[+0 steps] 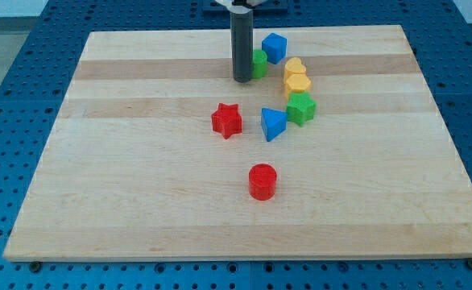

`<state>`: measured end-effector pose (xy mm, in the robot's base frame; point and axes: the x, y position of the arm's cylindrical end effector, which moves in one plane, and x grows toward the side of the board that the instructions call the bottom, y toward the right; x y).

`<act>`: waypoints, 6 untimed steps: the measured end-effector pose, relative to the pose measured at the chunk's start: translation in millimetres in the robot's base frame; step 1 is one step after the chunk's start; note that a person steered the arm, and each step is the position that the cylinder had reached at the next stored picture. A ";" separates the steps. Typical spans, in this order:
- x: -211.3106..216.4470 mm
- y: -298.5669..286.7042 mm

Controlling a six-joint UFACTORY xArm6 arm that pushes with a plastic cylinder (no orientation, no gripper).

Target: Push green circle along with blue cube a bit right

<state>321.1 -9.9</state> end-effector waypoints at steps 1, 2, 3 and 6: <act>1.0 -16.4; -12.6 -13.0; -13.0 19.5; -10.7 56.2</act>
